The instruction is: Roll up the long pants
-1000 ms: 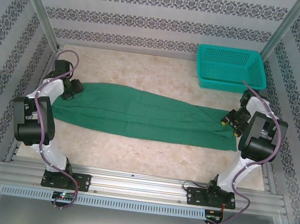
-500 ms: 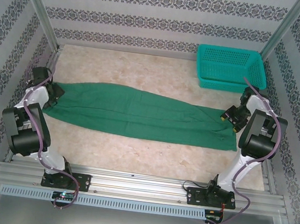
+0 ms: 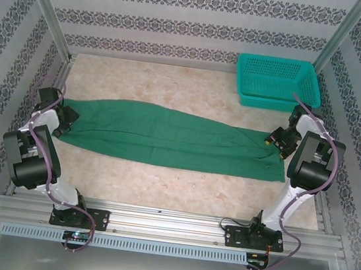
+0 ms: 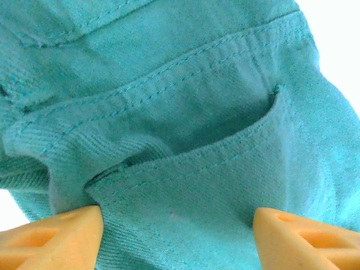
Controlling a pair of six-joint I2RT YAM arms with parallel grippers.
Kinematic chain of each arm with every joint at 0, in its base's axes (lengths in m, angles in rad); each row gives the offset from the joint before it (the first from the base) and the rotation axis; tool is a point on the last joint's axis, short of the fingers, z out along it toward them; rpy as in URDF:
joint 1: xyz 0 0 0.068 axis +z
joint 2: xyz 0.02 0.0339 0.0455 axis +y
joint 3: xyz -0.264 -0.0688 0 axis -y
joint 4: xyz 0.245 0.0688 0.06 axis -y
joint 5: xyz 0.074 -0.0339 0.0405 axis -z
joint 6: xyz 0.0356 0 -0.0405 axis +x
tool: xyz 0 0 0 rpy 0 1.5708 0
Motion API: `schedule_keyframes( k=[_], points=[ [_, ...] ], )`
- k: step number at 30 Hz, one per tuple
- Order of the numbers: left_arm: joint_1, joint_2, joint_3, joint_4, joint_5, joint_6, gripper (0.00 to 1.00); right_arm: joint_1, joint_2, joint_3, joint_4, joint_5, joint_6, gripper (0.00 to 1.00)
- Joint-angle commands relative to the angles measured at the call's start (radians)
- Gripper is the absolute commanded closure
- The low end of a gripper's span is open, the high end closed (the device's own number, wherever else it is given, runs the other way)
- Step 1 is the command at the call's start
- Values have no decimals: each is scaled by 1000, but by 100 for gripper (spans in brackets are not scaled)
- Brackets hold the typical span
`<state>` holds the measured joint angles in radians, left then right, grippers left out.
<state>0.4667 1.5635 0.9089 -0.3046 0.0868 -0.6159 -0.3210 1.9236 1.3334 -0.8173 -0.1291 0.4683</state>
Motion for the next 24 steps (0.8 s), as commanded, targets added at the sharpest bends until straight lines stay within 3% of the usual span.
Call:
schedule_keyframes(
  k=[1, 8, 24],
  points=[
    [7, -122, -54, 17, 27, -26, 28, -5, 8, 12, -1, -27, 12, 40],
    [7, -230, -114, -25, -4, -14, 26, 6, 20, -7, 18, -41, 13, 40],
    [7, -56, -87, 46, 10, -25, 27, 10, 31, 17, 14, -46, 22, 40]
  ],
)
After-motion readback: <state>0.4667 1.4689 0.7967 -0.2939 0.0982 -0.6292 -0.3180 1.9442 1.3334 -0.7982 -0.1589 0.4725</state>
